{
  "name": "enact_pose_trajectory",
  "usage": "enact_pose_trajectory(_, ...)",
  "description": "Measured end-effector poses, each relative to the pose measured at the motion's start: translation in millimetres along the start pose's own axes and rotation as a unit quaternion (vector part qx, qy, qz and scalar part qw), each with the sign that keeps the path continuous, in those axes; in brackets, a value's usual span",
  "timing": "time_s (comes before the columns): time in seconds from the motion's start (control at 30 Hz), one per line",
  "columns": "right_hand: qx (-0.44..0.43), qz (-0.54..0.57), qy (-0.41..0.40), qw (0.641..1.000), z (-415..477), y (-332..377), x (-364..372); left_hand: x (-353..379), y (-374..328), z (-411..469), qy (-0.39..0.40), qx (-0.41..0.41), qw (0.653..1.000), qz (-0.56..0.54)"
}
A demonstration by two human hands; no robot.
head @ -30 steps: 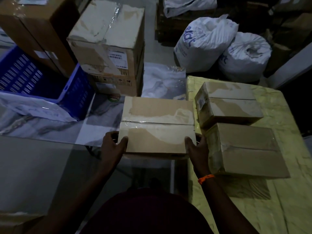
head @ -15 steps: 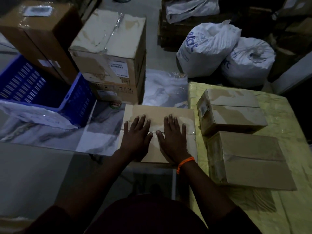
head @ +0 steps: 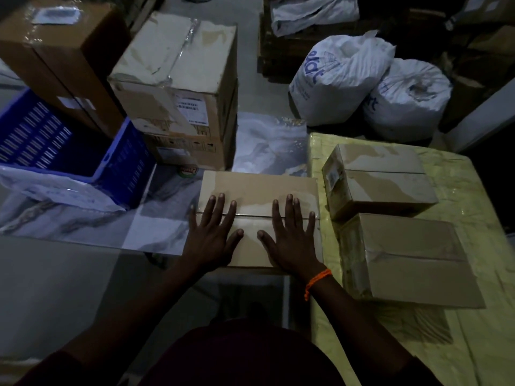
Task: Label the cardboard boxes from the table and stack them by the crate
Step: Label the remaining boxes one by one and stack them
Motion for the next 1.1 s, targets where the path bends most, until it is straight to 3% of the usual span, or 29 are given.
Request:
enact_pose_trajectory(0.23, 0.013, 0.014, 0.027, 0.999, -0.4, -0.4, 3.8, 3.9, 0.7, -0.8, 0.01, -0.022, 1.0, -0.019)
enact_pose_trajectory(0.33, 0.105, 0.083, -0.006, 0.991, 2.7, -13.8, -14.5, -6.4, 8.2, 0.2, 0.002, -0.104, 0.989, -0.102)
enact_pose_trajectory(0.43, 0.229, 0.233, -0.01, 0.945, 15.1, -52.0, -25.0, -9.7, 28.3, 13.2, 0.009, -0.212, 0.935, -0.286)
enact_pose_trajectory(0.5, 0.246, 0.362, 0.017, 0.899, 29.5, -75.4, -25.4, -13.1, 45.9, 23.9, -0.008, -0.245, 0.888, -0.389)
enact_pose_trajectory(0.67, 0.299, 0.534, -0.016, 0.791, 41.4, -88.8, -41.1, -22.2, 58.9, 38.5, 0.034, -0.28, 0.854, -0.437)
enact_pose_trajectory(1.1, 0.28, 0.61, -0.187, 0.718, 24.2, -68.4, -99.3, -83.4, 51.8, 18.1, -0.126, -0.294, 0.772, -0.549)
Point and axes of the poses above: each hand's wrist, its own z-axis towards the middle knuckle, its own x-axis out of the palm, y = z × x, the point moved 6 cm from there along z, towards the middle knuckle, and after that the axes turned 8 degrees about z, right-handed, at the moved point
